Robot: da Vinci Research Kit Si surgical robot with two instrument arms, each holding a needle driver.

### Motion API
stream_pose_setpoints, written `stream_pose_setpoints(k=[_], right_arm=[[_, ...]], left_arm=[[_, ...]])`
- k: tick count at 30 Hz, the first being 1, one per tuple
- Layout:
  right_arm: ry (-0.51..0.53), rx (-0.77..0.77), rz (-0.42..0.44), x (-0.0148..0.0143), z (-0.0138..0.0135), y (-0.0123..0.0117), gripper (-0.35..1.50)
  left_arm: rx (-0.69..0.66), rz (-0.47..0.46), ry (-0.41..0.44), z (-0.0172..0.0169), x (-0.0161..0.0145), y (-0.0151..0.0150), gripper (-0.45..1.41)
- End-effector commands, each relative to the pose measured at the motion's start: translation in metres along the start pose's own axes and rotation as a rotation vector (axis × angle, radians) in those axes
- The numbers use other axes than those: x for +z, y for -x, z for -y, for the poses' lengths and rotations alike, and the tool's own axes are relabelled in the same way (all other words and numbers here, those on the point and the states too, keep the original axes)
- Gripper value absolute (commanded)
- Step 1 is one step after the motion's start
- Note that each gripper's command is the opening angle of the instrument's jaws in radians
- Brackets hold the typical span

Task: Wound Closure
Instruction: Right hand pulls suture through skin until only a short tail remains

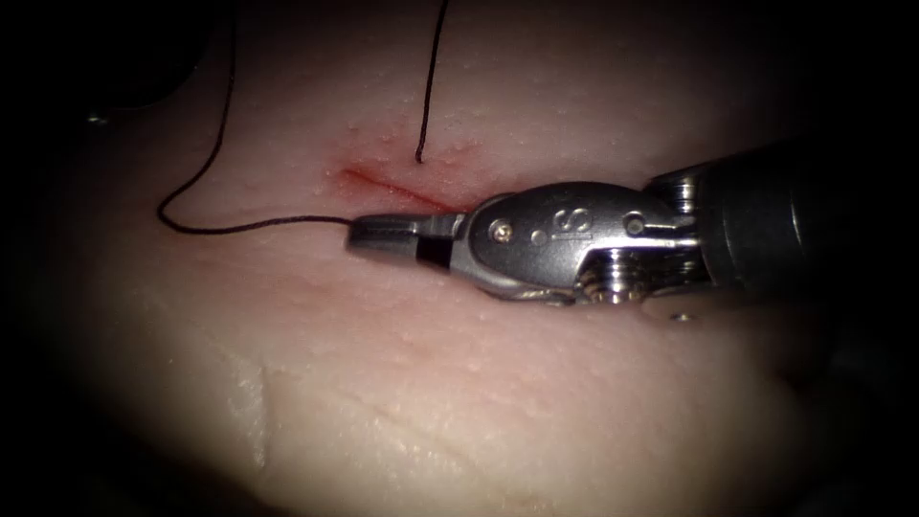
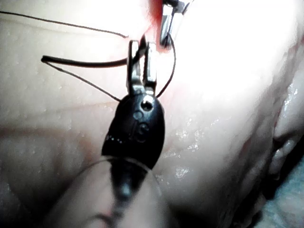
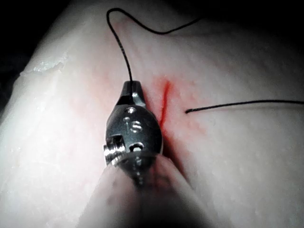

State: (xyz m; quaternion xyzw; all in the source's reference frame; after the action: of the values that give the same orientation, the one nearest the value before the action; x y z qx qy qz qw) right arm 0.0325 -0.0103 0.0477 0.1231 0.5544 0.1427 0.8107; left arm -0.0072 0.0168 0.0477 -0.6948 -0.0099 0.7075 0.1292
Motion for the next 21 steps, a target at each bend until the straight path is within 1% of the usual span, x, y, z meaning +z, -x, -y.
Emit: stream_pose_setpoints(k=[1, 7, 11, 14, 16, 17, 19, 21], right_arm=[[-0.009, 0.002, -0.008, 0.0005, 0.0007, 0.0002, -0.35], [-0.03, 0.0, -0.016, 0.0002, 0.0017, -0.0002, -0.35], [-0.037, 0.003, -0.024, -0.0005, 0.0034, -0.0011, -0.35], [-0.048, 0.001, -0.031, -0.0013, 0.0057, -0.0026, -0.35], [-0.051, 0.002, -0.035, -0.0016, 0.0068, -0.0031, -0.35], [-0.056, 0.002, -0.034, -0.0019, 0.0081, -0.0038, -0.35], [-0.061, -0.002, -0.036, -0.0024, 0.0096, -0.0048, -0.35], [-0.066, -0.006, -0.038, -0.0026, 0.0103, -0.0053, -0.35]], left_arm=[[-0.004, 0.0, 0.001, -0.0008, 0.0005, 0.0007, -0.45], [-0.009, -0.002, 0.002, -0.0008, 0.0006, 0.0007, -0.45], [-0.007, -0.003, 0.002, -0.0009, 0.0009, 0.0008, -0.45], [-0.003, 0.001, -0.001, -0.0011, 0.0014, 0.0012, -0.45], [-0.011, 0.011, 0.004, -0.0013, 0.0017, 0.0015, -0.45], [-0.007, 0.012, 0.002, -0.0015, 0.002, 0.0018, -0.45], [-0.013, 0.015, 0.001, -0.0016, 0.0022, 0.0023, -0.45], [-0.016, 0.018, 0.003, -0.0016, 0.0023, 0.0027, -0.45]])
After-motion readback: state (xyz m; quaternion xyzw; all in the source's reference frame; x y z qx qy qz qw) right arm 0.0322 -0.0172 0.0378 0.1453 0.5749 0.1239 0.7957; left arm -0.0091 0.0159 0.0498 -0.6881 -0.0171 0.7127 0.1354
